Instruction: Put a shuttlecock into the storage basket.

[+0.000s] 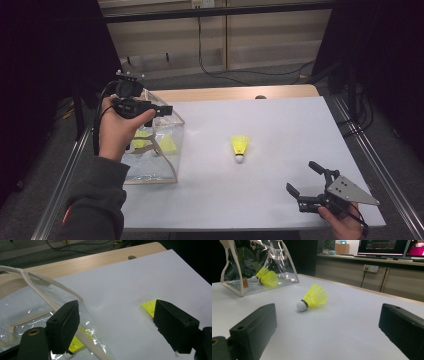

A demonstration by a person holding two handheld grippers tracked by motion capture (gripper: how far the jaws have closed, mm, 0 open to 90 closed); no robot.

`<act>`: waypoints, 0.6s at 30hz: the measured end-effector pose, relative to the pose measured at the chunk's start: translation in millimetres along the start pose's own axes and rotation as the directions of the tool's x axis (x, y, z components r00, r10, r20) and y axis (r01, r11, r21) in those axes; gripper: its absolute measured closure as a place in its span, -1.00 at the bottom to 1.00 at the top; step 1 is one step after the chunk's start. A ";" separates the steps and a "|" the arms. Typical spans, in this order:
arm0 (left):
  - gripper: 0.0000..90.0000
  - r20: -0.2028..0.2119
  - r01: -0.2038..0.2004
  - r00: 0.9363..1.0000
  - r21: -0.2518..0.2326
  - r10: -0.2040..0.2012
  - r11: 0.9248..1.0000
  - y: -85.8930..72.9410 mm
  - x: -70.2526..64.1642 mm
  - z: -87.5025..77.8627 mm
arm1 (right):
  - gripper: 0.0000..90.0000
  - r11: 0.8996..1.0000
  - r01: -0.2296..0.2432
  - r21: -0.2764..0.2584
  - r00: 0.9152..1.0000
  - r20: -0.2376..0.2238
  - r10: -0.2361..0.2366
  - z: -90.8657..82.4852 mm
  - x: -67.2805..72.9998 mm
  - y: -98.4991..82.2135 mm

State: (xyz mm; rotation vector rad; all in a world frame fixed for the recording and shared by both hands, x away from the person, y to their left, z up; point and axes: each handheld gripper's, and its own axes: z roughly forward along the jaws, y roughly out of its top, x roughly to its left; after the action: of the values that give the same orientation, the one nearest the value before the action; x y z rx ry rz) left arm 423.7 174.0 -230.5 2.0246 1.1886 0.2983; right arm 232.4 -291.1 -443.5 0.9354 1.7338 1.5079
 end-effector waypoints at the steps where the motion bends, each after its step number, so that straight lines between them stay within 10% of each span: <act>1: -0.54 0.009 0.002 1.000 -0.002 -0.002 1.000 0.2 -1.2 0.7 | -0.97 1.000 0.000 0.000 1.000 0.001 0.000 -0.1 0.0 0.0; 18: -0.61 0.051 -0.041 0.998 0.008 0.040 0.999 0.5 -23.6 11.0 | -0.97 1.000 0.001 0.000 1.000 0.000 -0.001 0.0 0.0 0.0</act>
State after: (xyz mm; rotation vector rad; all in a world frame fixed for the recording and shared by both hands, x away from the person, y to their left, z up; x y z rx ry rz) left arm 417.2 149.0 -233.8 2.0545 1.1210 0.2600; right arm 232.4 -291.2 -443.5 0.9340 1.7348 1.5069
